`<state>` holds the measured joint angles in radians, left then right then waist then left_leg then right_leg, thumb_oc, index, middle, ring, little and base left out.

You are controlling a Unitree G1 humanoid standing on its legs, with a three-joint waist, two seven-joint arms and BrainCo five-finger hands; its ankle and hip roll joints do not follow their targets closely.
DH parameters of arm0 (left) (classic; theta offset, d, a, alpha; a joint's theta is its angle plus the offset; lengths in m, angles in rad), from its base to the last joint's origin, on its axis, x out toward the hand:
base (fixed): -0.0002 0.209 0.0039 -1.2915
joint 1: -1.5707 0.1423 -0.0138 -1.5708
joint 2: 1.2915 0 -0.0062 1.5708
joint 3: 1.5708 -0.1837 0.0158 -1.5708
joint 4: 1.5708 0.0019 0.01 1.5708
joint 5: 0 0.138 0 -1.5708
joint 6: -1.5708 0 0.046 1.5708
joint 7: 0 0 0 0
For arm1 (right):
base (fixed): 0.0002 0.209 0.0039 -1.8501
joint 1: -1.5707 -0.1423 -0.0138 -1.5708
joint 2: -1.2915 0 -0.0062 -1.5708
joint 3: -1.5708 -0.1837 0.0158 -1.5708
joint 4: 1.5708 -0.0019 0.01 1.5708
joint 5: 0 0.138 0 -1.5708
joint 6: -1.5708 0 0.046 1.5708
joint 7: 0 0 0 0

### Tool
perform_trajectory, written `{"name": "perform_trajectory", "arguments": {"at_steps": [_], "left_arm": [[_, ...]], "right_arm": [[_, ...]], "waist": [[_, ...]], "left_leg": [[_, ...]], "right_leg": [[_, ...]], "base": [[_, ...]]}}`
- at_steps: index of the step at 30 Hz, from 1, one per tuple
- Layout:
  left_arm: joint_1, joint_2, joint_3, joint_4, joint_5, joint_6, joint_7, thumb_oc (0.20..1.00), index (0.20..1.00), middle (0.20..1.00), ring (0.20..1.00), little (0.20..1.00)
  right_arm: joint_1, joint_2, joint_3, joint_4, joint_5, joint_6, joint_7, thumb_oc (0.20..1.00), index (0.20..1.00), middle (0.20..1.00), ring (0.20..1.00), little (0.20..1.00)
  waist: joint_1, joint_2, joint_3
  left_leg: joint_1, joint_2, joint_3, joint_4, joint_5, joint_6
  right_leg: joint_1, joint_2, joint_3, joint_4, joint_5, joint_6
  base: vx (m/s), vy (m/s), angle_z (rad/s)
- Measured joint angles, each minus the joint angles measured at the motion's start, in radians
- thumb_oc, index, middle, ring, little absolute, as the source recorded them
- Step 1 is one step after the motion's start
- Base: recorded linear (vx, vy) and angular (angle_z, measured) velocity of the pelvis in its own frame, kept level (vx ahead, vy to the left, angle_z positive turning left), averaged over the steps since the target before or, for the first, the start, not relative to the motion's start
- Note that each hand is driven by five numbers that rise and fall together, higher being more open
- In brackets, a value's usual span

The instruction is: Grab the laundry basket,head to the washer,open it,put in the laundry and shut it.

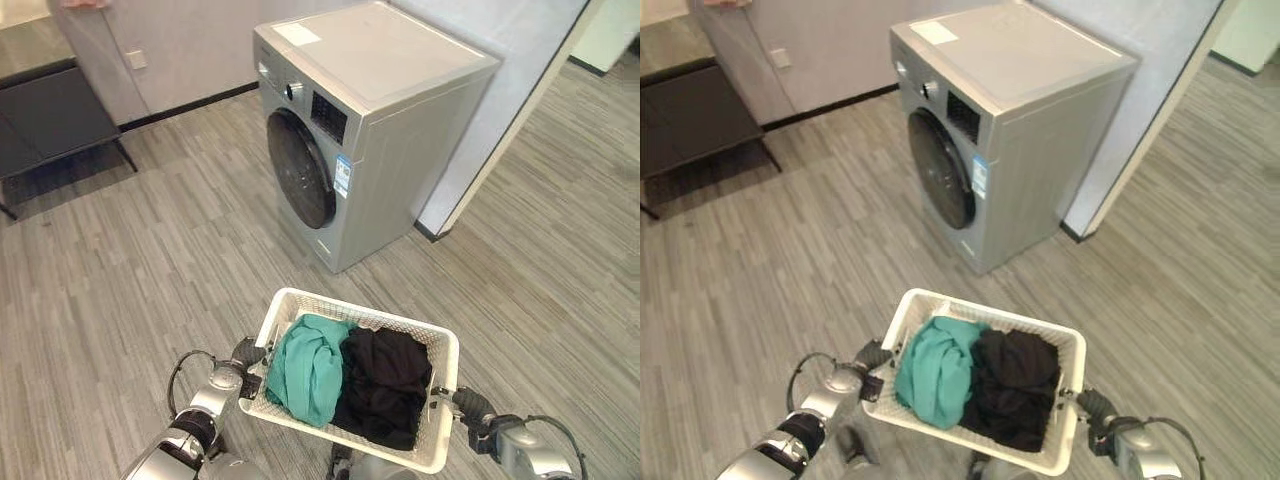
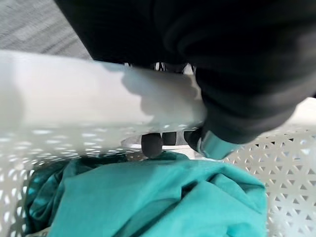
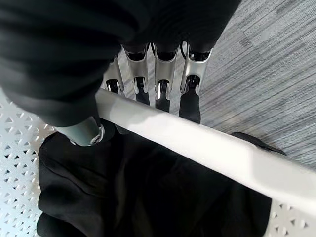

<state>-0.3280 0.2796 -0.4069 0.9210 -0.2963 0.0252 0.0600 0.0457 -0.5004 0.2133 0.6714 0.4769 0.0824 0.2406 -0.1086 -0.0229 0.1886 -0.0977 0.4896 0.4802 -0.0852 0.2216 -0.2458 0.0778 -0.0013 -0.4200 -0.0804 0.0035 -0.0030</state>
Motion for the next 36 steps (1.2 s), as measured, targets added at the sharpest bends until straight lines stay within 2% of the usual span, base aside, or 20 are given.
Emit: {"name": "perform_trajectory", "arguments": {"at_steps": [2, 5, 6, 7, 8, 11, 13, 14, 15, 16, 19, 21, 22, 23, 24, 27, 31, 33, 34, 36], "left_arm": [[0.003, -0.006, 0.002, -0.013, 0.002, 0.000, -0.002, 0.200, 0.200, 0.200, 0.200, 0.200], [0.016, -0.009, 0.000, -0.053, 0.018, -0.001, -0.004, 0.200, 0.200, 0.200, 0.200, 0.200], [0.027, -0.011, 0.000, -0.061, 0.030, 0.000, -0.005, 0.200, 0.200, 0.200, 0.200, 0.200], [0.033, 0.010, 0.000, -0.069, 0.031, 0.002, -0.005, 0.200, 0.200, 0.200, 0.200, 0.200], [0.038, 0.024, 0.000, -0.089, 0.031, 0.003, -0.006, 0.200, 0.200, 0.200, 0.200, 0.200], [0.051, 0.061, 0.003, -0.164, 0.032, 0.001, -0.014, 0.200, 0.200, 0.200, 0.200, 0.200], [0.063, 0.104, 0.019, -0.194, 0.032, 0.004, -0.015, 0.200, 0.200, 0.200, 0.200, 0.200], [0.082, 0.127, 0.034, -0.220, 0.032, 0.007, -0.016, 0.200, 0.200, 0.200, 0.200, 0.200], [0.083, 0.127, 0.033, -0.225, 0.032, 0.008, -0.020, 0.200, 0.200, 0.200, 0.200, 0.200], [0.083, 0.127, 0.033, -0.225, 0.032, 0.005, -0.022, 0.200, 0.200, 0.200, 0.200, 0.200], [0.063, 0.145, 0.042, -0.215, 0.033, 0.005, -0.024, 0.200, 0.200, 0.200, 0.200, 0.200], [0.059, 0.139, 0.050, -0.213, 0.033, 0.004, -0.025, 0.200, 0.200, 0.200, 0.200, 0.200], [0.047, 0.132, 0.074, -0.198, 0.035, -0.003, -0.025, 0.200, 0.200, 0.200, 0.200, 0.200], [0.024, 0.138, 0.078, -0.171, 0.040, -0.001, -0.026, 0.200, 0.200, 0.200, 0.200, 0.200], [0.039, 0.107, 0.081, -0.170, 0.041, -0.003, -0.034, 0.200, 0.200, 0.200, 0.200, 0.200], [0.036, 0.063, 0.080, -0.141, 0.048, -0.001, -0.035, 0.200, 0.200, 0.200, 0.200, 0.200], [-0.011, 0.025, 0.077, -0.058, 0.071, -0.003, -0.035, 0.200, 0.200, 0.200, 0.200, 0.200], [-0.016, 0.021, 0.068, -0.038, 0.071, -0.001, -0.036, 0.200, 0.200, 0.200, 0.200, 0.200], [-0.008, 0.019, 0.067, -0.035, 0.071, -0.002, -0.041, 0.200, 0.200, 0.200, 0.200, 0.200], [-0.002, 0.022, 0.063, -0.029, 0.071, -0.002, -0.041, 0.200, 0.200, 0.200, 0.200, 0.200]], "right_arm": [[0.021, -0.016, -0.005, -0.027, -0.001, 0.002, 0.000, 0.200, 0.200, 0.200, 0.200, 0.200], [0.054, -0.020, -0.032, -0.051, -0.001, -0.001, 0.000, 0.200, 0.200, 0.200, 0.200, 0.200], [0.068, -0.027, -0.034, -0.062, -0.001, -0.001, 0.002, 0.200, 0.200, 0.200, 0.200, 0.200], [0.074, 0.020, -0.046, -0.052, 0.000, -0.001, -0.007, 0.200, 0.200, 0.200, 0.200, 0.200], [0.082, 0.020, -0.046, -0.068, -0.003, 0.000, -0.008, 0.200, 0.200, 0.200, 0.200, 0.200], [0.076, 0.025, -0.047, -0.089, -0.014, 0.000, -0.007, 0.200, 0.200, 0.200, 0.200, 0.200], [0.063, 0.050, -0.031, -0.106, -0.022, 0.001, -0.005, 0.200, 0.200, 0.200, 0.200, 0.200], [0.059, 0.057, -0.013, -0.106, -0.022, 0.002, -0.003, 0.200, 0.200, 0.200, 0.200, 0.200], [0.063, 0.056, -0.014, -0.106, -0.020, 0.001, 0.000, 0.200, 0.200, 0.200, 0.200, 0.200], [0.059, 0.059, -0.021, -0.107, -0.020, 0.000, 0.001, 0.200, 0.200, 0.200, 0.200, 0.200], [0.018, 0.063, -0.006, -0.102, -0.021, 0.004, 0.002, 0.200, 0.200, 0.200, 0.200, 0.200], [0.003, 0.056, -0.006, -0.099, -0.021, 0.005, 0.002, 0.200, 0.200, 0.200, 0.200, 0.200], [-0.029, 0.059, -0.001, -0.099, -0.021, 0.005, 0.010, 0.200, 0.200, 0.200, 0.200, 0.200], [-0.041, 0.057, 0.006, -0.100, -0.021, 0.007, 0.009, 0.200, 0.200, 0.200, 0.200, 0.200], [-0.036, 0.031, 0.007, -0.087, -0.021, 0.012, 0.007, 0.200, 0.200, 0.200, 0.200, 0.200], [-0.050, -0.017, 0.025, -0.066, -0.020, 0.013, 0.010, 0.200, 0.200, 0.200, 0.200, 0.200], [-0.042, -0.029, 0.018, -0.066, -0.019, 0.017, 0.010, 0.200, 0.200, 0.200, 0.200, 0.200], [-0.025, -0.030, 0.021, -0.071, -0.019, 0.027, 0.010, 0.200, 0.200, 0.200, 0.200, 0.200], [-0.020, -0.032, 0.024, -0.067, -0.018, 0.027, 0.010, 0.200, 0.200, 0.200, 0.200, 0.200], [-0.011, -0.029, 0.032, -0.069, -0.018, 0.030, 0.010, 0.200, 0.200, 0.200, 0.200, 0.200]], "waist": [[-0.011, 0.019, -0.008], [-0.004, 0.051, -0.028], [0.005, 0.079, -0.045], [0.001, 0.030, -0.059], [0.009, 0.021, -0.065], [0.024, 0.015, -0.071], [0.044, 0.013, -0.071], [0.039, 0.025, -0.068], [0.028, 0.045, -0.063], [0.025, 0.060, -0.065], [0.014, 0.061, -0.061], [0.008, 0.051, -0.058], [0.014, 0.064, -0.042], [0.013, 0.055, -0.037], [0.015, 0.069, -0.044], [0.000, 0.103, -0.064], [-0.031, 0.068, -0.040], [-0.034, 0.043, -0.028], [-0.027, 0.041, -0.026], [-0.004, 0.021, -0.031]], "left_leg": [[0.017, -0.008, 0.027, 0.000, 0.035, 0.009], [0.010, -0.082, 0.019, 0.032, 0.041, 0.016], [0.006, -0.115, 0.039, 0.069, 0.010, 0.075], [0.014, -0.173, 0.065, 0.104, -0.037, 0.129], [0.021, -0.205, 0.084, 0.127, -0.089, 0.145], [0.064, -0.346, 0.146, 0.128, -0.155, 0.218], [0.082, -0.384, 0.179, 0.133, -0.178, 0.250], [0.113, -0.412, 0.194, 0.108, -0.180, 0.262], [0.152, -0.425, 0.182, 0.066, -0.187, 0.283], [0.179, -0.423, 0.180, 0.023, -0.201, 0.303], [0.205, -0.427, 0.188, -0.002, -0.222, 0.317], [0.211, -0.422, 0.186, 0.004, -0.230, 0.306], [0.244, -0.395, 0.194, 0.000, -0.278, 0.251], [0.264, -0.400, 0.206, -0.001, -0.279, 0.238], [0.321, -0.411, 0.210, -0.003, -0.288, 0.192], [0.311, -0.380, 0.213, 0.024, -0.274, 0.173], [0.310, -0.330, 0.148, 0.138, -0.261, 0.136], [0.304, -0.306, 0.114, 0.239, -0.249, 0.113], [0.294, -0.279, 0.085, 0.312, -0.222, 0.066], [0.193, -0.208, 0.047, 0.566, -0.157, -0.013]], "right_leg": [[0.049, -0.013, 0.017, -0.003, -0.010, 0.024], [0.079, -0.072, 0.051, 0.007, -0.048, 0.078], [0.085, -0.109, 0.065, 0.029, -0.060, 0.122], [0.087, -0.183, 0.063, 0.051, -0.063, 0.140], [0.075, -0.234, 0.070, 0.085, -0.059, 0.151], [-0.009, -0.412, 0.053, 0.278, -0.026, 0.135], [-0.060, -0.458, 0.028, 0.347, 0.050, 0.126], [-0.083, -0.482, 0.011, 0.405, 0.128, 0.118], [-0.125, -0.489, 0.062, 0.503, 0.142, 0.126], [-0.166, -0.474, 0.089, 0.558, 0.080, 0.171], [-0.283, -0.361, 0.046, 0.588, -0.063, 0.147], [-0.350, -0.275, 0.019, 0.544, -0.087, 0.091], [-0.405, -0.184, 0.009, 0.503, -0.100, 0.073], [-0.416, -0.181, -0.053, 0.438, -0.090, 0.064], [-0.363, -0.164, -0.146, 0.314, 0.029, -0.085], [-0.352, -0.136, -0.137, 0.331, -0.021, -0.070], [-0.292, -0.136, -0.146, 0.348, -0.083, -0.050], [-0.221, -0.137, -0.166, 0.299, -0.066, -0.070], [-0.180, -0.121, -0.170, 0.273, -0.090, -0.038], [-0.126, -0.108, -0.168, 0.183, -0.069, -0.061]], "base": [[0.42, 0.304, -0.20], [0.33, 0.290, -0.30], [0.44, 0.486, -0.41], [0.31, 0.405, -0.40], [0.25, 0.474, -0.07], [0.15, 0.372, -0.14], [0.23, 0.483, -0.40], [0.22, 0.365, -0.19], [0.22, 0.338, -0.06], [0.22, 0.275, 0.10], [0.19, 0.222, 0.05], [0.23, 0.121, -0.04], [0.22, 0.032, -0.16], [0.39, -0.054, -0.22], [0.32, -0.063, -0.10], [0.29, -0.106, -0.04], [0.24, -0.205, 0.17], [0.26, -0.385, 0.28], [0.21, -0.326, 0.24], [0.17, -0.196, 0.03]]}}
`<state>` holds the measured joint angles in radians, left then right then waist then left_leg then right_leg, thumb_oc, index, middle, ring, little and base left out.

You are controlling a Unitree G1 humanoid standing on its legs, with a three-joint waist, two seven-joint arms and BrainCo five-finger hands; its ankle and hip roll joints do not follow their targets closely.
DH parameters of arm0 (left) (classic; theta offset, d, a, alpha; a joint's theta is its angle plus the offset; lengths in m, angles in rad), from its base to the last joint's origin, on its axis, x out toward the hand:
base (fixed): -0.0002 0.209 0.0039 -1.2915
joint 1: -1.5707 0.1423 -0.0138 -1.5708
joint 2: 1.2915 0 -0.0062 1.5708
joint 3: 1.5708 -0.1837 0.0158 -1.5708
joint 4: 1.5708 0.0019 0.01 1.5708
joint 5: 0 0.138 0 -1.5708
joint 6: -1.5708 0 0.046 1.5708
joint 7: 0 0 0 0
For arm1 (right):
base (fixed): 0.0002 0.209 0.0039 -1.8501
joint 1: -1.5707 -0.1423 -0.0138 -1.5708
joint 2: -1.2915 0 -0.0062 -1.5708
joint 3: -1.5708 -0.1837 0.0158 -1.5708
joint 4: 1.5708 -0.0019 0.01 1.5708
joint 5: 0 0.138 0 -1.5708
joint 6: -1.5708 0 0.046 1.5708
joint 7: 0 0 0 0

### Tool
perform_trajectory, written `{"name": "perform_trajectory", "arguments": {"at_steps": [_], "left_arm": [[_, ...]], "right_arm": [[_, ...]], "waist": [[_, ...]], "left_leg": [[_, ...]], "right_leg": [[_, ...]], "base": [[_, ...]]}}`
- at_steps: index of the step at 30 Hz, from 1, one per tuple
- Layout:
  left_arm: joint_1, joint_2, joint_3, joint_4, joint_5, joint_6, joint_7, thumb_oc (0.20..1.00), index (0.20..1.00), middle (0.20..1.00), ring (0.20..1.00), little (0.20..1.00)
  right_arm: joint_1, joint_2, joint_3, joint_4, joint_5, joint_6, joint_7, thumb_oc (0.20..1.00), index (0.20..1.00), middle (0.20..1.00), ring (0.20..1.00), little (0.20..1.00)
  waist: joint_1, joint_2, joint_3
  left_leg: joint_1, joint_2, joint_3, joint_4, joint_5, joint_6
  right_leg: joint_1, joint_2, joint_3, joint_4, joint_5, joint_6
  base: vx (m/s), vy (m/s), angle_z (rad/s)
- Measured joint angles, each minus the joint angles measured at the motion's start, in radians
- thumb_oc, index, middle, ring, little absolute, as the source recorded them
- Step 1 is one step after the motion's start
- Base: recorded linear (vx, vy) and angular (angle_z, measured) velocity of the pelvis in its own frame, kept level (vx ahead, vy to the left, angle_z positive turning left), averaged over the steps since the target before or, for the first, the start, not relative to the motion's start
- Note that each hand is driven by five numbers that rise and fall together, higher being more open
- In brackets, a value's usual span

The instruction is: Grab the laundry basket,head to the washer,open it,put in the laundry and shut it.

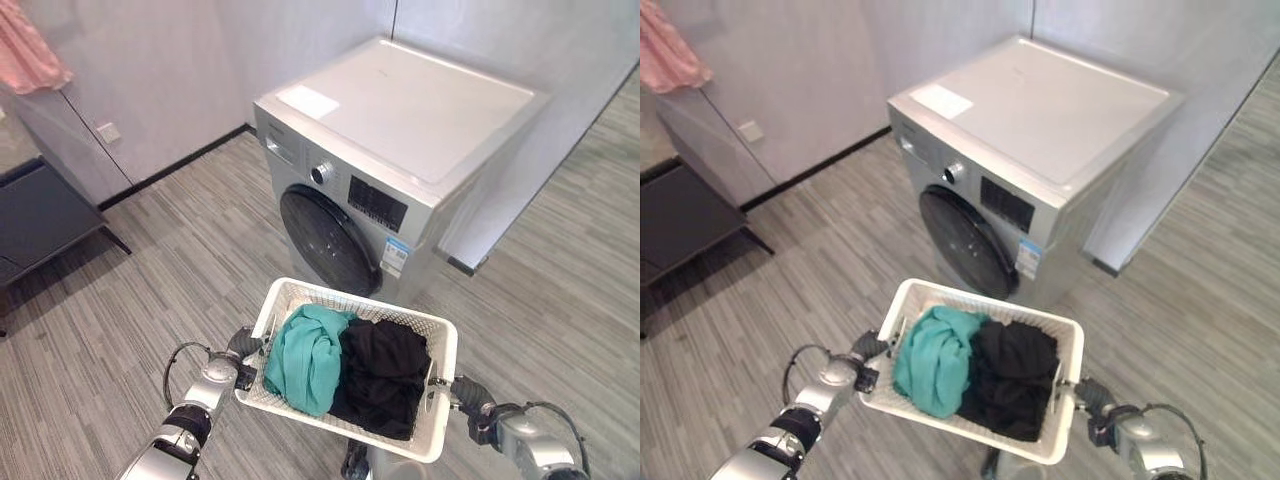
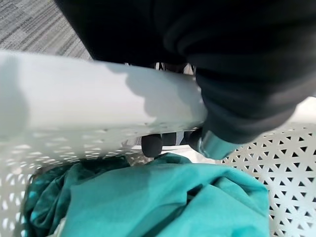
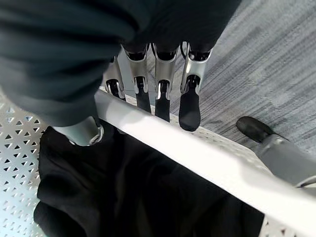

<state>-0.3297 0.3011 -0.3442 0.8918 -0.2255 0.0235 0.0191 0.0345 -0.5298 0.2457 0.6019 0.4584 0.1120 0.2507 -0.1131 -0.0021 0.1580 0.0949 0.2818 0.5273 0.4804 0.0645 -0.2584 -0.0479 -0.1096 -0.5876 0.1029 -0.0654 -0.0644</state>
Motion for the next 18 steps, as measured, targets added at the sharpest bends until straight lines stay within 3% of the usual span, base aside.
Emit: {"name": "perform_trajectory", "arguments": {"at_steps": [2, 3, 5, 8, 10, 11, 12, 13, 15, 16, 17, 18], "left_arm": [[0.019, -0.003, 0.005, -0.001, -0.001, 0.001, 0.000, 0.200, 0.200, 0.200, 0.200, 0.200], [0.021, -0.001, 0.007, -0.001, -0.001, 0.001, 0.000, 0.200, 0.200, 0.200, 0.200, 0.200], [0.022, 0.000, 0.009, -0.003, -0.002, 0.000, 0.001, 0.200, 0.200, 0.200, 0.200, 0.200], [0.024, 0.000, 0.007, -0.009, -0.002, 0.001, 0.001, 0.200, 0.200, 0.200, 0.200, 0.200], [0.030, 0.002, 0.007, -0.009, -0.002, -0.003, 0.000, 0.200, 0.200, 0.200, 0.200, 0.200], [0.049, 0.005, 0.007, -0.010, -0.003, -0.006, -0.001, 0.200, 0.200, 0.200, 0.200, 0.200], [0.069, 0.006, 0.010, -0.009, -0.012, -0.007, -0.002, 0.200, 0.200, 0.200, 0.200, 0.200], [0.067, 0.005, 0.009, -0.009, -0.014, -0.008, -0.006, 0.200, 0.200, 0.200, 0.200, 0.200], [0.056, 0.006, 0.009, -0.016, -0.014, -0.008, -0.007, 0.200, 0.200, 0.200, 0.200, 0.200], [0.057, 0.011, 0.010, -0.044, -0.013, -0.001, -0.006, 0.200, 0.200, 0.200, 0.200, 0.200], [0.070, 0.034, 0.013, -0.111, -0.013, -0.008, -0.019, 0.200, 0.200, 0.200, 0.200, 0.200], [0.076, 0.041, 0.013, -0.135, -0.011, -0.008, -0.026, 0.200, 0.200, 0.200, 0.200, 0.200]], "right_arm": [[-0.001, -0.005, 0.012, 0.002, 0.000, 0.002, -0.001, 0.200, 0.200, 0.200, 0.200, 0.200], [-0.002, -0.005, 0.014, 0.001, 0.000, 0.003, -0.001, 0.200, 0.200, 0.200, 0.200, 0.200], [0.000, -0.003, 0.013, -0.005, 0.000, 0.003, -0.001, 0.200, 0.200, 0.200, 0.200, 0.200], [0.004, -0.006, 0.012, -0.008, 0.000, 0.004, -0.001, 0.200, 0.200, 0.200, 0.200, 0.200], [0.015, -0.003, 0.014, -0.012, -0.001, 0.004, -0.001, 0.200, 0.200, 0.200, 0.200, 0.200], [0.026, 0.002, 0.011, -0.013, -0.001, 0.004, -0.001, 0.200, 0.200, 0.200, 0.200, 0.200], [0.024, -0.002, 0.020, -0.019, -0.001, 0.004, -0.003, 0.200, 0.200, 0.200, 0.200, 0.200], [0.026, -0.032, 0.030, -0.056, -0.001, 0.011, -0.003, 0.200, 0.200, 0.200, 0.200, 0.200], [0.047, -0.059, 0.036, -0.112, -0.002, 0.025, -0.003, 0.200, 0.200, 0.200, 0.200, 0.200], [0.082, -0.070, 0.031, -0.183, -0.002, 0.041, -0.006, 0.200, 0.200, 0.200, 0.200, 0.200], [0.191, -0.145, 0.009, -0.374, -0.002, 0.059, -0.006, 0.200, 0.200, 0.200, 0.200, 0.200], [0.226, -0.168, -0.003, -0.417, -0.002, 0.065, -0.005, 0.200, 0.200, 0.200, 0.200, 0.200]], "waist": [[0.019, 0.003, 0.001], [0.022, 0.003, 0.002], [0.027, -0.001, 0.003], [0.030, -0.002, 0.008], [0.028, -0.001, 0.010], [0.026, 0.005, 0.010], [0.023, 0.025, 0.001], [0.017, 0.054, 0.008], [0.016, 0.069, 0.007], [0.018, 0.083, 0.010], [0.032, 0.122, 0.012], [0.029, 0.147, -0.001]], "left_leg": [[-0.063, 0.058, 0.006, 0.134, 0.042, -0.008], [-0.077, 0.072, 0.016, 0.128, 0.040, -0.007], [-0.115, 0.070, 0.057, 0.009, 0.030, 0.003], [-0.126, 0.040, 0.058, -0.191, 0.027, 0.019], [-0.131, 0.034, -0.022, -0.458, 0.050, 0.027], [-0.153, 0.084, -0.085, -0.507, 0.102, 0.017], [-0.163, 0.128, -0.117, -0.545, 0.131, -0.001], [-0.171, 0.173, -0.098, -0.577, 0.144, 0.009], [-0.191, 0.166, -0.075, -0.569, 0.161, 0.026], [-0.203, 0.152, -0.098, -0.550, 0.163, 0.027], [-0.200, 0.108, -0.116, -0.552, 0.170, 0.041], [-0.195, 0.073, -0.117, -0.551, 0.177, 0.070]], "right_leg": [[0.058, 0.027, -0.003, -0.066, 0.024, -0.027], [0.072, 0.031, -0.005, -0.086, 0.030, -0.028], [0.087, 0.040, 0.002, -0.118, 0.033, -0.030], [0.090, 0.040, 0.010, -0.127, 0.039, -0.029], [0.094, 0.045, 0.046, -0.127, 0.031, -0.010], [0.105, 0.046, 0.085, -0.126, 0.033, 0.012], [0.111, 0.051, 0.117, -0.127, 0.013, 0.060], [0.121, 0.042, 0.143, -0.126, 0.004, 0.074], [0.142, 0.001, 0.160, -0.131, 0.014, 0.102], [0.151, -0.010, 0.173, -0.125, 0.022, 0.123], [0.167, -0.056, 0.187, -0.135, 0.029, 0.177], [0.190, -0.068, 0.187, -0.155, 0.040, 0.215]], "base": [[0.17, -0.064, -0.03], [0.22, 0.049, 0.10], [0.15, 0.095, -0.03], [0.18, 0.205, -0.20], [0.34, 0.274, -0.48], [0.51, 0.409, -0.83], [0.43, 0.355, -0.91], [0.35, 0.433, -0.72], [0.32, 0.451, -0.38], [0.25, 0.328, -0.36], [0.25, 0.355, -0.29], [0.25, 0.375, -0.35]]}}
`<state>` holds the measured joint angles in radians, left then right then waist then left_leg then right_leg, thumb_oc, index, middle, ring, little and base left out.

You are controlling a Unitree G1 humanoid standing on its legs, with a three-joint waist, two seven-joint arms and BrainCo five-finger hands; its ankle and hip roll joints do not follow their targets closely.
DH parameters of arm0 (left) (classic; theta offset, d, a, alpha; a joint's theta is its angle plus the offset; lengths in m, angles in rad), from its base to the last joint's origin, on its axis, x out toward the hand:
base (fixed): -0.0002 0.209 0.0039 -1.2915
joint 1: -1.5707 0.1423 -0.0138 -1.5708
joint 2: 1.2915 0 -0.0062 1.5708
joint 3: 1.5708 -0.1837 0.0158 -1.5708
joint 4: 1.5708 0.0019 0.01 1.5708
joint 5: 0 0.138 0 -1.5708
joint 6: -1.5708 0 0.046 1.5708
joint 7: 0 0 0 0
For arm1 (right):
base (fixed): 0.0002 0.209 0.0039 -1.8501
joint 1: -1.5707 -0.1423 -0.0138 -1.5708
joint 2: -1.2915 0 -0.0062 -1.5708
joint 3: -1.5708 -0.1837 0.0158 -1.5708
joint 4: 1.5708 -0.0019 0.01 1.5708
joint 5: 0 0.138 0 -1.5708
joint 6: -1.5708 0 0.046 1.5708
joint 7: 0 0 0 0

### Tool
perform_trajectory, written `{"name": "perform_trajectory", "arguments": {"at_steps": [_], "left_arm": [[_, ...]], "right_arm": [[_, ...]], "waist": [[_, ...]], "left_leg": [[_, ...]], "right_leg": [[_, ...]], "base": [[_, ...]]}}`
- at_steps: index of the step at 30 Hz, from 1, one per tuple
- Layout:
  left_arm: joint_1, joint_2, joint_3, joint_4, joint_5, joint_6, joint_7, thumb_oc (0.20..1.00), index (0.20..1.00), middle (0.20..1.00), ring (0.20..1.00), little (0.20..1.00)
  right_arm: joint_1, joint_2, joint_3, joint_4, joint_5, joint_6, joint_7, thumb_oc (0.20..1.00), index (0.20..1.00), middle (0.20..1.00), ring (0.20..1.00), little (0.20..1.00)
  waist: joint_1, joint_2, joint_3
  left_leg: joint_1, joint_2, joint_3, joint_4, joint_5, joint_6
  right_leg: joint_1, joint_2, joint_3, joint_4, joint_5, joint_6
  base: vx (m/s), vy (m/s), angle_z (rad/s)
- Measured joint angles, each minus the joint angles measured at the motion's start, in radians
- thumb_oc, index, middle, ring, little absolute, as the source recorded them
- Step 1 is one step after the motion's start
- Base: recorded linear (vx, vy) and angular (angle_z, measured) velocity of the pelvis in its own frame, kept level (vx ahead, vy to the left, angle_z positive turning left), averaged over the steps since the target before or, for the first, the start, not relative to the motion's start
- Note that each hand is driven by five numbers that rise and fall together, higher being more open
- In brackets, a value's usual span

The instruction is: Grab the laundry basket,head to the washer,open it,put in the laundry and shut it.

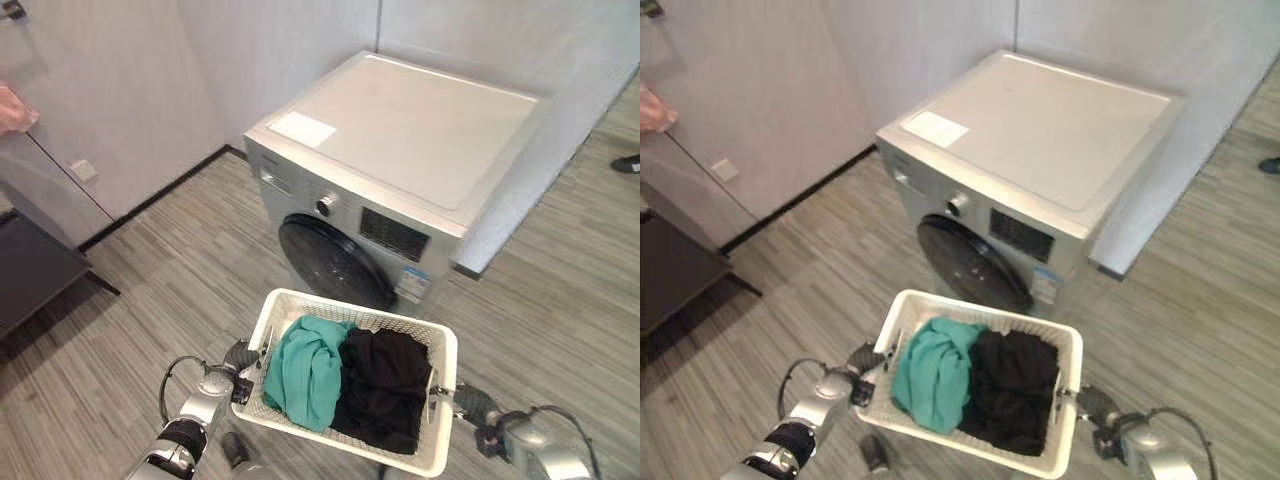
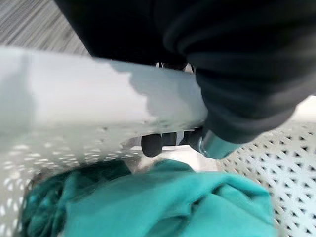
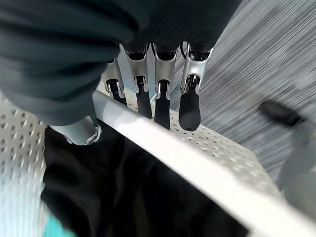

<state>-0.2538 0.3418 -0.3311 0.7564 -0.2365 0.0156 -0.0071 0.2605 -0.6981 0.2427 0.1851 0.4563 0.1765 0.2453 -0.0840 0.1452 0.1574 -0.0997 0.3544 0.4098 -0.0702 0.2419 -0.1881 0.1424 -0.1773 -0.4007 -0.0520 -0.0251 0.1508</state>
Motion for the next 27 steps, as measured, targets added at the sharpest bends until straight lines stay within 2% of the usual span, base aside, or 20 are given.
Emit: {"name": "perform_trajectory", "arguments": {"at_steps": [1, 2, 3, 4, 5, 7, 8, 9, 10, 12, 13, 15, 17, 18, 19, 20, 21, 23, 25, 27], "left_arm": [[0.012, 0.001, 0.000, -0.027, 0.003, -0.001, 0.000, 0.200, 0.200, 0.200, 0.200, 0.200], [0.005, 0.038, -0.002, -0.040, 0.013, -0.004, 0.003, 0.200, 0.200, 0.200, 0.200, 0.200], [0.004, 0.079, 0.000, -0.082, 0.018, -0.006, -0.005, 0.200, 0.200, 0.200, 0.200, 0.200], [-0.002, 0.115, 0.000, -0.110, 0.025, -0.007, -0.019, 0.200, 0.200, 0.200, 0.200, 0.200], [-0.004, 0.163, 0.000, -0.161, 0.053, -0.002, -0.039, 0.200, 0.200, 0.200, 0.200, 0.200], [0.010, 0.205, 0.005, -0.178, 0.058, 0.001, -0.042, 0.200, 0.200, 0.200, 0.200, 0.200], [0.018, 0.244, 0.012, -0.177, 0.060, 0.010, -0.042, 0.200, 0.200, 0.200, 0.200, 0.200], [0.074, 0.267, 0.086, -0.185, 0.061, 0.009, -0.048, 0.200, 0.200, 0.200, 0.200, 0.200], [0.080, 0.263, 0.087, -0.188, 0.062, 0.011, -0.046, 0.200, 0.200, 0.200, 0.200, 0.200], [0.083, 0.283, 0.096, -0.206, 0.062, 0.008, -0.047, 0.200, 0.200, 0.200, 0.200, 0.200], [0.132, 0.283, 0.161, -0.231, 0.060, 0.003, -0.048, 0.200, 0.200, 0.200, 0.200, 0.200], [0.152, 0.267, 0.176, -0.222, 0.059, 0.006, -0.048, 0.200, 0.200, 0.200, 0.200, 0.200], [0.162, 0.236, 0.177, -0.211, 0.060, 0.006, -0.048, 0.200, 0.200, 0.200, 0.200, 0.200], [0.140, 0.212, 0.172, -0.185, 0.060, 0.010, -0.048, 0.200, 0.200, 0.200, 0.200, 0.200], [0.127, 0.200, 0.166, -0.175, 0.065, 0.012, -0.048, 0.200, 0.200, 0.200, 0.200, 0.200], [0.103, 0.230, 0.156, -0.173, 0.087, 0.010, -0.060, 0.200, 0.200, 0.200, 0.200, 0.200], [0.084, 0.214, 0.152, -0.150, 0.089, 0.010, -0.061, 0.200, 0.200, 0.200, 0.200, 0.200], [0.077, 0.203, 0.149, -0.130, 0.087, 0.010, -0.062, 0.200, 0.200, 0.200, 0.200, 0.200], [0.074, 0.197, 0.149, -0.127, 0.085, 0.009, -0.062, 0.200, 0.200, 0.200, 0.200, 0.200], [0.070, 0.182, 0.149, -0.109, 0.085, 0.010, -0.060, 0.200, 0.200, 0.200, 0.200, 0.200]], "right_arm": [[0.021, -0.015, 0.000, -0.022, 0.000, 0.002, 0.003, 0.200, 0.200, 0.200, 0.200, 0.200], [0.033, 0.070, -0.021, -0.009, -0.001, 0.023, 0.014, 0.200, 0.200, 0.200, 0.200, 0.200], [0.049, 0.059, -0.014, -0.054, -0.001, 0.026, 0.023, 0.200, 0.200, 0.200, 0.200, 0.200], [0.045, 0.070, 0.000, -0.061, -0.001, 0.028, 0.037, 0.200, 0.200, 0.200, 0.200, 0.200], [0.038, 0.073, 0.031, -0.064, -0.002, 0.038, 0.048, 0.200, 0.200, 0.200, 0.200, 0.200], [-0.004, 0.063, 0.087, -0.058, -0.007, 0.042, 0.059, 0.200, 0.200, 0.200, 0.200, 0.200], [-0.051, 0.076, 0.124, -0.054, -0.029, 0.050, 0.061, 0.200, 0.200, 0.200, 0.200, 0.200], [-0.129, 0.077, 0.198, -0.030, -0.038, 0.061, 0.072, 0.200, 0.200, 0.200, 0.200, 0.200], [-0.147, 0.086, 0.203, -0.019, -0.041, 0.065, 0.077, 0.200, 0.200, 0.200, 0.200, 0.200], [-0.167, 0.083, 0.203, -0.013, -0.041, 0.066, 0.086, 0.200, 0.200, 0.200, 0.200, 0.200], [-0.223, 0.083, 0.219, -0.006, -0.041, 0.071, 0.099, 0.200, 0.200, 0.200, 0.200, 0.200], [-0.249, 0.080, 0.233, 0.015, -0.046, 0.075, 0.106, 0.200, 0.200, 0.200, 0.200, 0.200], [-0.267, 0.050, 0.257, 0.027, -0.046, 0.079, 0.119, 0.200, 0.200, 0.200, 0.200, 0.200], [-0.267, 0.026, 0.258, 0.024, -0.045, 0.080, 0.126, 0.200, 0.200, 0.200, 0.200, 0.200], [-0.260, 0.011, 0.257, 0.024, -0.045, 0.082, 0.128, 0.200, 0.200, 0.200, 0.200, 0.200], [-0.249, 0.032, 0.252, 0.014, -0.043, 0.084, 0.131, 0.200, 0.200, 0.200, 0.200, 0.200], [-0.252, 0.033, 0.248, 0.020, -0.042, 0.086, 0.131, 0.200, 0.200, 0.200, 0.200, 0.200], [-0.256, 0.025, 0.242, 0.018, -0.042, 0.092, 0.131, 0.200, 0.200, 0.200, 0.200, 0.200], [-0.256, 0.020, 0.241, 0.018, -0.042, 0.092, 0.131, 0.200, 0.200, 0.200, 0.200, 0.200], [-0.251, 0.017, 0.241, 0.019, -0.042, 0.094, 0.131, 0.200, 0.200, 0.200, 0.200, 0.200]], "waist": [[0.001, 0.024, -0.012], [-0.005, -0.030, -0.026], [0.010, -0.055, -0.025], [0.010, -0.077, -0.019], [0.018, -0.079, -0.014], [0.050, -0.072, -0.015], [0.069, -0.069, -0.014], [0.116, -0.073, -0.010], [0.116, -0.074, -0.012], [0.113, -0.076, -0.013], [0.129, -0.082, -0.007], [0.131, -0.091, -0.007], [0.119, -0.096, -0.003], [0.104, -0.088, 0.006], [0.083, -0.081, 0.005], [0.068, -0.138, 0.000], [0.072, -0.131, 0.005], [0.078, -0.123, 0.007], [0.079, -0.113, 0.013], [0.088, -0.108, 0.017]], "left_leg": [[0.002, -0.015, -0.012, 0.015, 0.020, 0.046], [0.010, -0.118, 0.005, 0.039, -0.043, 0.062], [0.010, -0.164, 0.014, 0.050, -0.087, 0.075], [0.009, -0.213, 0.021, 0.051, -0.098, 0.089], [0.010, -0.274, 0.031, 0.043, -0.121, 0.124], [0.028, -0.310, 0.075, 0.022, -0.134, 0.149], [0.042, -0.325, 0.105, 0.018, -0.145, 0.166], [0.091, -0.320, 0.182, -0.010, -0.147, 0.171], [0.102, -0.313, 0.173, -0.002, -0.156, 0.185], [0.108, -0.302, 0.176, -0.015, -0.171, 0.204], [0.122, -0.277, 0.213, -0.017, -0.196, 0.193], [0.147, -0.257, 0.240, -0.011, -0.195, 0.193], [0.187, -0.252, 0.265, -0.003, -0.193, 0.196], [0.198, -0.246, 0.256, -0.001, -0.185, 0.199], [0.204, -0.234, 0.246, -0.002, -0.185, 0.198], [0.203, -0.235, 0.235, 0.005, -0.179, 0.186], [0.205, -0.219, 0.234, 0.018, -0.185, 0.174], [0.187, -0.169, 0.231, 0.083, -0.162, 0.134], [0.179, -0.133, 0.229, 0.140, -0.153, 0.103], [0.141, -0.085, 0.167, 0.278, -0.151, 0.043]], "right_leg": [[0.012, -0.008, 0.005, -0.012, 0.004, 0.026], [0.046, -0.119, 0.000, -0.028, 0.012, 0.044], [0.037, -0.169, 0.000, -0.016, 0.020, 0.061], [0.030, -0.215, -0.002, -0.007, 0.034, 0.061], [0.019, -0.274, -0.010, 0.003, 0.099, 0.043], [-0.043, -0.327, -0.022, 0.066, 0.140, 0.025], [-0.081, -0.354, -0.051, 0.112, 0.204, 0.035], [-0.142, -0.381, -0.240, 0.183, 0.285, 0.083], [-0.164, -0.354, -0.264, 0.190, 0.235, 0.054], [-0.203, -0.281, -0.251, 0.201, 0.168, 0.062], [-0.268, -0.215, -0.286, 0.234, 0.104, 0.028], [-0.277, -0.159, -0.285, 0.227, 0.091, -0.031], [-0.300, -0.171, -0.213, 0.328, 0.076, -0.041], [-0.342, -0.199, -0.201, 0.431, 0.041, -0.043], [-0.353, -0.186, -0.199, 0.449, -0.008, -0.037], [-0.346, -0.115, -0.197, 0.314, -0.004, -0.073], [-0.324, -0.083, -0.192, 0.269, 0.008, -0.122], [-0.270, -0.011, -0.185, 0.145, 0.043, -0.133], [-0.234, 0.023, -0.185, 0.085, 0.059, -0.147], [-0.184, 0.045, -0.181, 0.022, 0.077, -0.177]], "base": [[0.25, 0.423, 0.13], [0.23, 0.449, 0.05], [0.27, 0.464, 0.19], [0.25, 0.463, 0.11], [0.28, 0.508, 0.04], [0.14, 0.417, -0.45], [0.08, 0.358, -1.27], [0.14, 0.425, -1.15], [0.14, 0.277, -0.78], [0.10, 0.221, -0.19], [0.10, 0.189, -0.79], [0.12, 0.133, -0.73], [0.12, -0.060, -0.44], [0.08, -0.156, -0.21], [0.09, -0.186, 0.18], [0.09, -0.166, 0.17], [0.10, -0.158, -0.02], [0.09, -0.135, -0.25], [0.07, -0.120, -0.17], [0.04, -0.005, -0.17]]}}
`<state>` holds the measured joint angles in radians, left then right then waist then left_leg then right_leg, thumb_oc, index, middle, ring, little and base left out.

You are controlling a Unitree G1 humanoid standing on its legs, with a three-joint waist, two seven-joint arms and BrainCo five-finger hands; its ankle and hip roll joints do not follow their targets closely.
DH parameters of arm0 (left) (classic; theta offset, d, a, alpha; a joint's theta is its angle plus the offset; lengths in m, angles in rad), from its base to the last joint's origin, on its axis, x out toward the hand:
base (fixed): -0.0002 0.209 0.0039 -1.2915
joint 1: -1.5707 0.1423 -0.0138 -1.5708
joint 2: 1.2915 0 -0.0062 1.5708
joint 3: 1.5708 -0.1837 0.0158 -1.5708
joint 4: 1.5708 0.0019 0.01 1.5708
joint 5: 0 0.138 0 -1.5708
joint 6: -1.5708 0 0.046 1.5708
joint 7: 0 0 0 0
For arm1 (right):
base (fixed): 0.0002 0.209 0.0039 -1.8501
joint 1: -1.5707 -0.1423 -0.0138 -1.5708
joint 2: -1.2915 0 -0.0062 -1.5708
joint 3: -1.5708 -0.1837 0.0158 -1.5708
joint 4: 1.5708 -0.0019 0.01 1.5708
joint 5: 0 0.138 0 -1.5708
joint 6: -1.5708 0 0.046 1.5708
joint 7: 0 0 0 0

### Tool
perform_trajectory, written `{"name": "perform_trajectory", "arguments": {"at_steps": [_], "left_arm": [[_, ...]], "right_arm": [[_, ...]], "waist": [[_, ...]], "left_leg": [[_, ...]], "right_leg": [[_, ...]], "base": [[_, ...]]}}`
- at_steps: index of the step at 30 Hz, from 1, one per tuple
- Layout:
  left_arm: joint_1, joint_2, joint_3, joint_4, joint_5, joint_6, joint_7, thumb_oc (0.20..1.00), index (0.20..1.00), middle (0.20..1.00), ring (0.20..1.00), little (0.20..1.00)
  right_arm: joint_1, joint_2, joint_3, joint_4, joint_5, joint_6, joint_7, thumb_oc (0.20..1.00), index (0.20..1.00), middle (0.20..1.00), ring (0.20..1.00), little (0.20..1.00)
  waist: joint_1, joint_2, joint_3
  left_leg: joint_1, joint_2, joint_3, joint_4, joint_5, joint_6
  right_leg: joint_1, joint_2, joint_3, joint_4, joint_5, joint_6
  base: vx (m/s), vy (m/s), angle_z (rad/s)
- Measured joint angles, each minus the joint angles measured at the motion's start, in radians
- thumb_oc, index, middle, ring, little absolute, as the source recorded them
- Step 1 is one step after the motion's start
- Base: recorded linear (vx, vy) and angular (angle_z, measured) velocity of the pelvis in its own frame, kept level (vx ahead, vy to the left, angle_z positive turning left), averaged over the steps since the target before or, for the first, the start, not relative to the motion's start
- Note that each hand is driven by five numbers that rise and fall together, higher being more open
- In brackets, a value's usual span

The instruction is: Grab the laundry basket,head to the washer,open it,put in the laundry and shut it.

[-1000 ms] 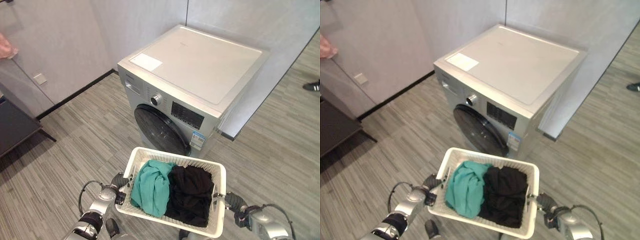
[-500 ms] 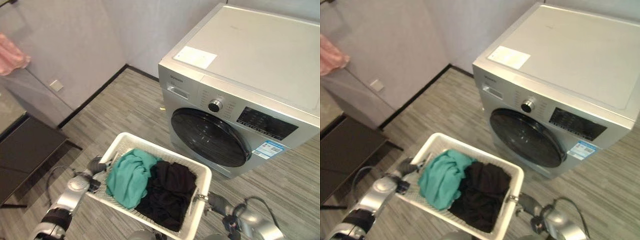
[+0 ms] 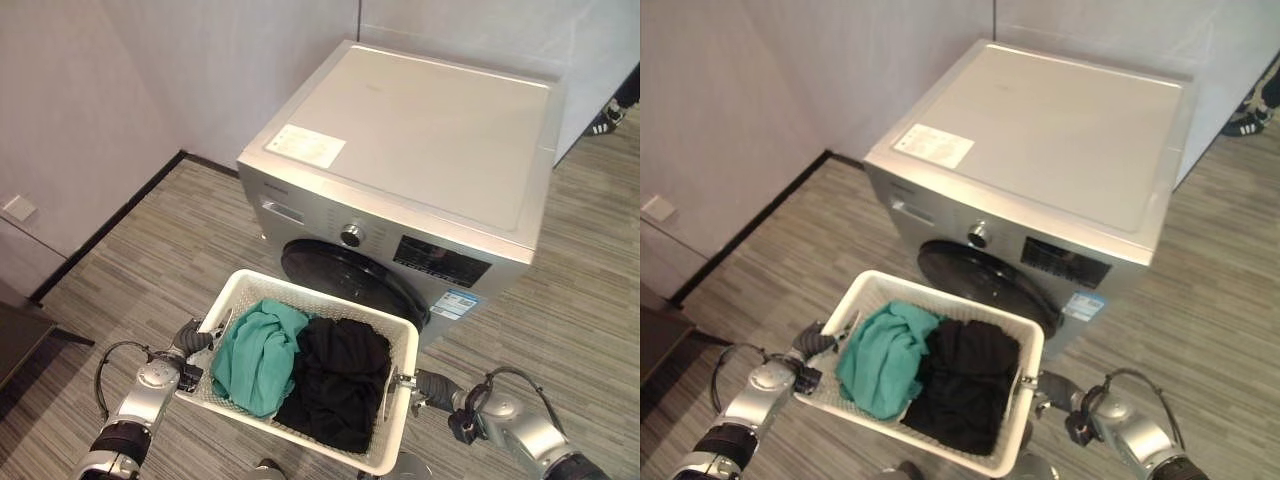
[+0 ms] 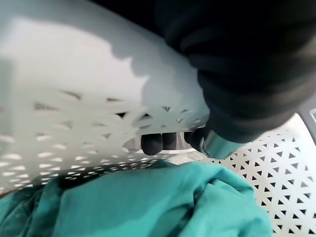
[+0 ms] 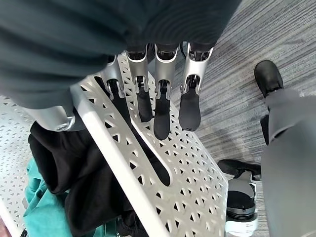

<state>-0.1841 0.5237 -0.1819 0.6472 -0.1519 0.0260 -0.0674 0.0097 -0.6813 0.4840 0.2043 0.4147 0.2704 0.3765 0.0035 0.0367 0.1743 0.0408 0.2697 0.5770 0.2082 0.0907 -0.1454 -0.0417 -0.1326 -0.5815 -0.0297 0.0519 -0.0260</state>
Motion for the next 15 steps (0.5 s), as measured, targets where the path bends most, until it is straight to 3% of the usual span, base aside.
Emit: {"name": "perform_trajectory", "arguments": {"at_steps": [1, 3, 4, 5, 6, 7, 9, 11, 13, 14, 15], "left_arm": [[0.007, -0.021, 0.000, -0.002, -0.008, -0.001, 0.002, 0.200, 0.200, 0.200, 0.200, 0.200], [0.007, -0.039, 0.000, -0.010, -0.009, -0.001, 0.006, 0.200, 0.200, 0.200, 0.200, 0.200], [0.005, -0.045, 0.000, -0.012, -0.011, -0.001, 0.007, 0.200, 0.200, 0.200, 0.200, 0.200], [0.000, -0.050, 0.000, -0.011, -0.022, -0.001, 0.014, 0.200, 0.200, 0.200, 0.200, 0.200], [-0.002, -0.049, 0.000, -0.011, -0.028, -0.001, 0.014, 0.200, 0.200, 0.200, 0.200, 0.200], [-0.002, -0.050, 0.000, -0.008, -0.032, -0.001, 0.015, 0.200, 0.200, 0.200, 0.200, 0.200], [-0.012, -0.036, 0.001, 0.026, -0.037, -0.001, 0.020, 0.200, 0.200, 0.200, 0.200, 0.200], [-0.006, -0.028, 0.001, 0.027, -0.038, -0.001, 0.019, 0.200, 0.200, 0.200, 0.200, 0.200], [-0.004, -0.025, 0.001, 0.026, -0.039, -0.001, 0.016, 0.200, 0.200, 0.200, 0.200, 0.200], [0.001, -0.025, 0.000, 0.009, -0.039, -0.001, 0.015, 0.200, 0.200, 0.200, 0.200, 0.200], [0.003, -0.024, 0.001, 0.002, -0.039, -0.002, 0.015, 0.200, 0.200, 0.200, 0.200, 0.200]], "right_arm": [[0.000, -0.019, -0.004, 0.000, 0.000, 0.000, 0.000, 0.200, 0.200, 0.200, 0.200, 0.200], [-0.002, -0.034, -0.015, 0.000, 0.000, 0.000, 0.000, 0.200, 0.200, 0.200, 0.200, 0.200], [-0.003, -0.038, -0.023, 0.000, 0.001, 0.000, 0.000, 0.200, 0.200, 0.200, 0.200, 0.200], [-0.007, -0.041, -0.029, 0.000, 0.001, 0.001, 0.000, 0.200, 0.200, 0.200, 0.200, 0.200], [-0.015, -0.045, -0.028, -0.001, 0.003, 0.001, 0.000, 0.200, 0.200, 0.200, 0.200, 0.200], [-0.020, -0.045, -0.028, 0.000, 0.003, 0.001, 0.000, 0.200, 0.200, 0.200, 0.200, 0.200], [-0.068, -0.046, 0.019, 0.007, 0.003, 0.012, 0.000, 0.200, 0.200, 0.200, 0.200, 0.200], [-0.080, -0.048, 0.038, 0.007, 0.003, 0.015, 0.001, 0.200, 0.200, 0.200, 0.200, 0.200], [-0.086, -0.053, 0.052, 0.007, 0.004, 0.020, 0.001, 0.200, 0.200, 0.200, 0.200, 0.200], [-0.085, -0.067, 0.051, 0.000, 0.016, 0.020, 0.004, 0.200, 0.200, 0.200, 0.200, 0.200], [-0.082, -0.064, 0.046, 0.001, 0.022, 0.020, 0.004, 0.200, 0.200, 0.200, 0.200, 0.200]], "waist": [[0.007, 0.006, 0.000], [0.006, 0.016, 0.004], [0.001, 0.021, 0.009], [-0.002, 0.029, 0.007], [0.000, 0.031, 0.007], [0.003, 0.030, 0.008], [0.010, 0.027, 0.011], [0.019, 0.031, 0.013], [0.020, 0.065, 0.013], [0.016, 0.097, 0.015], [0.010, 0.106, 0.015]], "left_leg": [[-0.033, 0.008, -0.076, 0.068, 0.005, -0.068], [-0.054, -0.004, -0.118, 0.063, 0.008, -0.097], [-0.064, 0.006, -0.105, 0.047, 0.008, -0.097], [-0.062, 0.013, -0.037, -0.041, 0.012, -0.092], [-0.063, 0.005, -0.037, -0.081, 0.022, -0.080], [-0.076, 0.013, -0.052, -0.110, 0.023, -0.079], [-0.078, 0.026, -0.159, -0.270, 0.036, -0.086], [-0.078, 0.057, -0.159, -0.288, 0.082, -0.066], [-0.073, 0.064, -0.158, -0.302, 0.112, -0.068], [-0.068, 0.044, -0.176, -0.289, 0.153, -0.026], [-0.049, 0.028, -0.174, -0.301, 0.092, -0.027]], "right_leg": [[0.027, 0.005, 0.005, -0.039, 0.007, -0.004], [0.038, 0.009, 0.002, -0.054, 0.015, -0.009], [0.042, 0.012, -0.003, -0.054, 0.016, -0.010], [0.043, 0.018, -0.006, -0.054, 0.012, -0.014], [0.042, 0.021, -0.004, -0.054, 0.010, -0.013], [0.043, 0.022, 0.005, -0.054, 0.007, -0.008], [0.043, 0.031, 0.031, -0.054, -0.008, 0.020], [0.046, 0.026, 0.054, -0.054, 0.002, 0.026], [0.061, 0.011, 0.062, -0.054, 0.014, 0.068], [0.073, 0.000, 0.066, -0.055, 0.028, 0.109], [0.082, -0.013, 0.067, -0.054, 0.039, 0.129]], "base": [[0.01, 0.081, -0.16], [0.02, 0.151, -0.05], [0.06, 0.231, 0.04], [0.10, 0.304, 0.01], [0.12, 0.343, -0.07], [0.12, 0.308, -0.19], [0.11, 0.261, -0.31], [0.13, 0.363, -0.38], [0.13, 0.384, -0.25], [0.10, 0.397, -0.01], [0.09, 0.403, 0.12]]}}
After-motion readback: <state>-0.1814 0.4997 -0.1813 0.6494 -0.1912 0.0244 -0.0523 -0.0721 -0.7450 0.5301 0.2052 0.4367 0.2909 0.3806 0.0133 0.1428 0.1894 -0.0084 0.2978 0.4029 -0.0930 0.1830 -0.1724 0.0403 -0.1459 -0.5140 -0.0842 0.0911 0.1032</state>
